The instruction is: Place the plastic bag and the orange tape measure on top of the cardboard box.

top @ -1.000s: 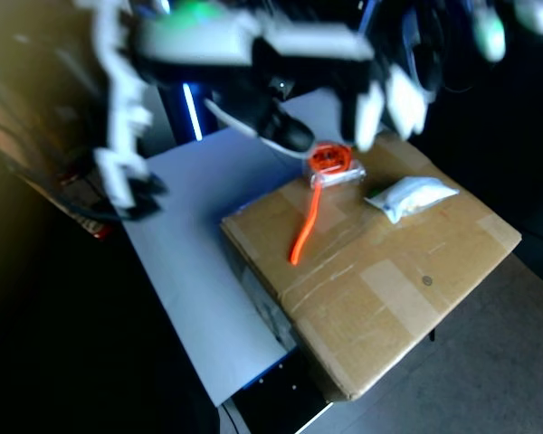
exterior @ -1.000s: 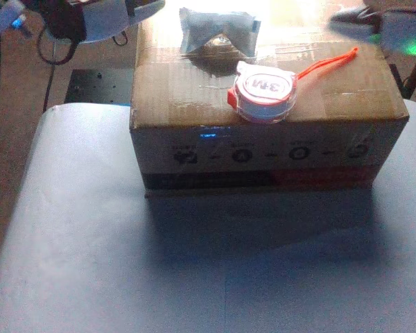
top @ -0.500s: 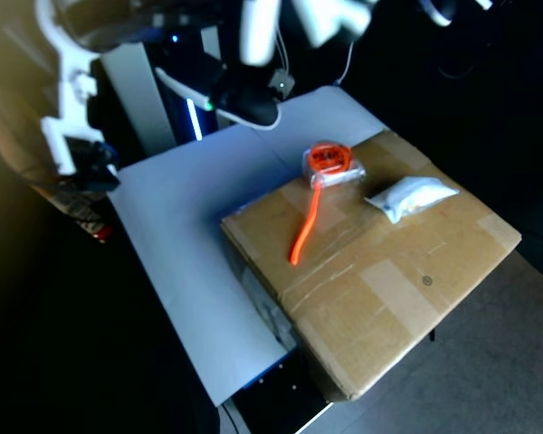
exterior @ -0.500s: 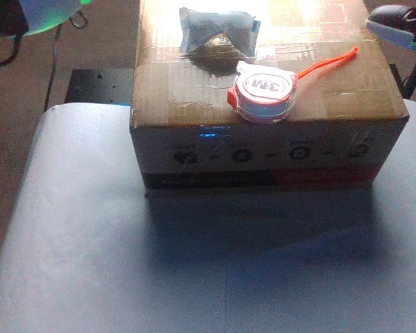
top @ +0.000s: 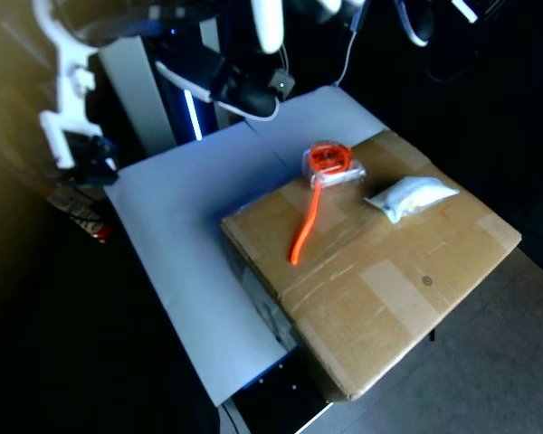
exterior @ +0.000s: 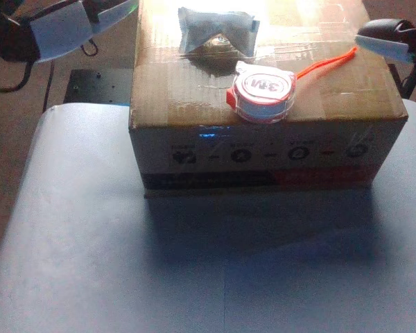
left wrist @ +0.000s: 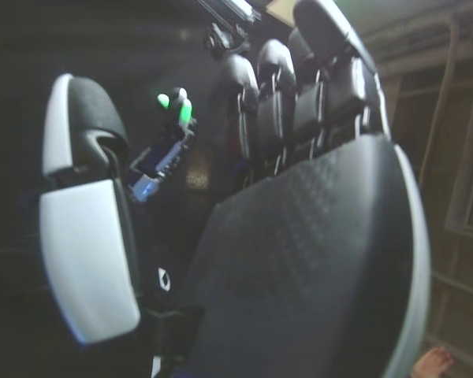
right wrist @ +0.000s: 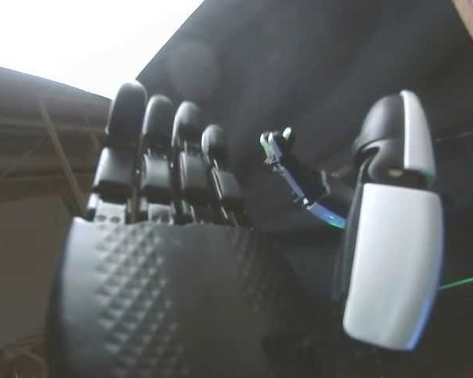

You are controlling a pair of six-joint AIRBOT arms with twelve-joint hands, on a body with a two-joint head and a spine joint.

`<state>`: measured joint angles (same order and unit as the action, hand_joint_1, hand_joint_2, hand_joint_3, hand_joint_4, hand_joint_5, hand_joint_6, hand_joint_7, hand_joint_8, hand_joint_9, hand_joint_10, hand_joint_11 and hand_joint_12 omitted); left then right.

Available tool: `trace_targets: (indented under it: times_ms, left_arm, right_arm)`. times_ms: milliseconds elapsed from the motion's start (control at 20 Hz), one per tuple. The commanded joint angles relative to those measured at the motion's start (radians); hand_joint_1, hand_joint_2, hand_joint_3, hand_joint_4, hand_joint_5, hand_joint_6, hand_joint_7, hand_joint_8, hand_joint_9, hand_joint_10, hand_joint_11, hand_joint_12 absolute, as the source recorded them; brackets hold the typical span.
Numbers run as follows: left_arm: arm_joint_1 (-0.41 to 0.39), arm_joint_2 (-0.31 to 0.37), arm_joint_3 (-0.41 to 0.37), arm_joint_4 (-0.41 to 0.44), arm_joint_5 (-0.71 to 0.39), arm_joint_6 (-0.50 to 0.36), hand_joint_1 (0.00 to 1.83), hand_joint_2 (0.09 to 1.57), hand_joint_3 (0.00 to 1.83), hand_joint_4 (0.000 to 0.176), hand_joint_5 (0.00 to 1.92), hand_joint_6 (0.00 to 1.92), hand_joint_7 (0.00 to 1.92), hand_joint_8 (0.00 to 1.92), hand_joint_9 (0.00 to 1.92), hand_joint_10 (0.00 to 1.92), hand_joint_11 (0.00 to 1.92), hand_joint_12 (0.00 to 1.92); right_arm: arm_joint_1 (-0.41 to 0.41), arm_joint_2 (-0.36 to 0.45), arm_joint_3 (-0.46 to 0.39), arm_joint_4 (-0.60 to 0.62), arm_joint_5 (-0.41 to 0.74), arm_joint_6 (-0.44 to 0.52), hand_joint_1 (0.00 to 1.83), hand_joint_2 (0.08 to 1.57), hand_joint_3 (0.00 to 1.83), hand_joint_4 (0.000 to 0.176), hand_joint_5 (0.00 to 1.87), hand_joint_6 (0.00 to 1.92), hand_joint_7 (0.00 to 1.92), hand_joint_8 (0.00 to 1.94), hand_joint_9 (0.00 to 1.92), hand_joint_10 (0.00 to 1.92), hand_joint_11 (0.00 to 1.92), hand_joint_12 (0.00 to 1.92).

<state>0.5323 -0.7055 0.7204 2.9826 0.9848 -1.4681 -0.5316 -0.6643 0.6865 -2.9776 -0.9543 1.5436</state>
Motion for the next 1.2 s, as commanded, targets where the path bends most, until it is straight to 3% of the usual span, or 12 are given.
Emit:
trace_targets:
  times_ms: [0, 100, 150, 250, 400, 550, 700, 850, 900, 950, 1000, 1150]
  left_arm:
    - [0.006, 0.008, -0.001, 0.029, 0.147, -0.006, 0.96, 1.02, 0.00, 0.000, 0.37, 0.02, 0.28, 0.00, 0.06, 0.37, 0.00, 1.27]
    - [0.022, 0.001, 0.000, 0.029, 0.158, -0.007, 0.94, 1.02, 0.00, 0.000, 0.36, 0.01, 0.28, 0.00, 0.06, 0.36, 0.00, 1.25]
    - [0.022, 0.000, -0.001, 0.029, 0.158, -0.007, 0.89, 1.00, 0.00, 0.000, 0.36, 0.01, 0.27, 0.00, 0.07, 0.36, 0.00, 1.21]
    - [0.044, 0.003, -0.002, 0.029, 0.167, -0.014, 0.97, 0.99, 0.00, 0.000, 0.36, 0.00, 0.27, 0.00, 0.10, 0.22, 0.00, 1.06]
    - [0.091, 0.008, -0.002, 0.029, 0.209, -0.045, 0.90, 1.00, 0.00, 0.000, 0.37, 0.00, 0.27, 0.00, 0.15, 0.16, 0.00, 1.04]
    - [0.119, 0.021, -0.010, 0.029, 0.234, -0.048, 0.96, 1.01, 0.00, 0.000, 0.37, 0.00, 0.26, 0.00, 0.13, 0.11, 0.00, 1.05]
    - [0.159, 0.038, -0.026, 0.016, 0.290, -0.049, 0.87, 1.02, 0.00, 0.000, 0.34, 0.00, 0.26, 0.01, 0.16, 0.11, 0.00, 1.24]
    - [0.193, 0.059, -0.042, 0.005, 0.338, -0.049, 0.95, 1.04, 0.00, 0.000, 0.39, 0.02, 0.29, 0.00, 0.15, 0.28, 0.00, 1.47]
    - [0.215, 0.068, -0.049, -0.005, 0.368, -0.049, 0.99, 1.07, 0.00, 0.000, 0.46, 0.06, 0.38, 0.03, 0.12, 0.67, 0.00, 1.57]
    - [0.248, 0.078, -0.057, -0.019, 0.404, -0.049, 0.99, 1.08, 0.00, 0.000, 0.51, 0.11, 0.48, 0.07, 0.18, 0.79, 0.02, 1.62]
    - [0.267, 0.082, -0.062, -0.027, 0.426, -0.049, 1.03, 1.09, 0.00, 0.000, 0.49, 0.48, 0.61, 0.25, 0.32, 0.96, 0.20, 1.65]
    - [0.319, 0.087, -0.073, -0.056, 0.492, -0.049, 1.06, 1.10, 0.00, 0.000, 0.40, 0.92, 0.50, 0.82, 0.38, 1.19, 0.33, 1.70]
  right_arm:
    - [0.000, 0.004, -0.002, -0.034, -0.118, -0.003, 0.86, 0.87, 0.00, 0.000, 0.01, 0.94, 0.06, 1.07, 0.00, 1.22, 0.00, 1.71]
    - [-0.042, 0.003, 0.002, -0.033, -0.118, -0.003, 0.72, 0.91, 0.01, 0.000, 0.01, 0.89, 0.04, 1.15, 0.00, 1.32, 0.00, 1.82]
    - [-0.050, 0.002, 0.003, -0.017, -0.118, -0.003, 0.61, 0.91, 0.00, 0.000, 0.04, 0.72, 0.13, 0.73, 0.00, 1.03, 0.00, 1.55]
    - [-0.064, 0.002, 0.002, -0.005, -0.123, -0.003, 0.56, 0.93, 0.00, 0.000, 0.04, 0.78, 0.20, 0.57, 0.03, 0.96, 0.00, 1.55]
    - [-0.079, 0.003, 0.000, 0.005, -0.131, -0.003, 0.60, 0.96, 0.00, 0.000, 0.05, 0.55, 0.21, 0.35, 0.00, 0.71, 0.00, 1.42]
    - [-0.112, 0.020, -0.016, 0.019, -0.172, -0.003, 0.78, 0.98, 0.00, 0.000, 0.23, 0.30, 0.33, 0.18, 0.03, 0.76, 0.00, 1.47]
    - [-0.210, 0.053, -0.050, 0.062, -0.293, -0.003, 0.84, 1.00, 0.00, 0.000, 0.17, 0.39, 0.31, 0.10, 0.06, 0.58, 0.00, 1.14]
    - [-0.239, 0.063, -0.067, 0.065, -0.344, -0.003, 0.93, 0.97, 0.00, 0.000, 0.05, 0.93, 0.34, 0.23, 0.10, 0.74, 0.00, 1.41]
    - [-0.242, 0.063, -0.071, 0.066, -0.354, -0.003, 0.96, 0.97, 0.00, 0.000, 0.12, 0.98, 0.31, 0.52, 0.12, 0.88, 0.00, 1.51]
    - [-0.250, 0.063, -0.078, 0.066, -0.371, -0.003, 0.97, 0.98, 0.00, 0.000, 0.18, 1.04, 0.27, 0.75, 0.13, 1.00, 0.00, 1.59]
    - [-0.260, 0.063, -0.084, 0.066, -0.387, -0.003, 0.92, 1.00, 0.01, 0.000, 0.26, 1.16, 0.26, 1.06, 0.18, 1.22, 0.09, 1.68]
    - [-0.346, 0.064, -0.101, 0.107, -0.489, -0.003, 0.91, 1.02, 0.00, 0.000, 0.26, 1.23, 0.28, 1.22, 0.24, 1.34, 0.18, 1.71]
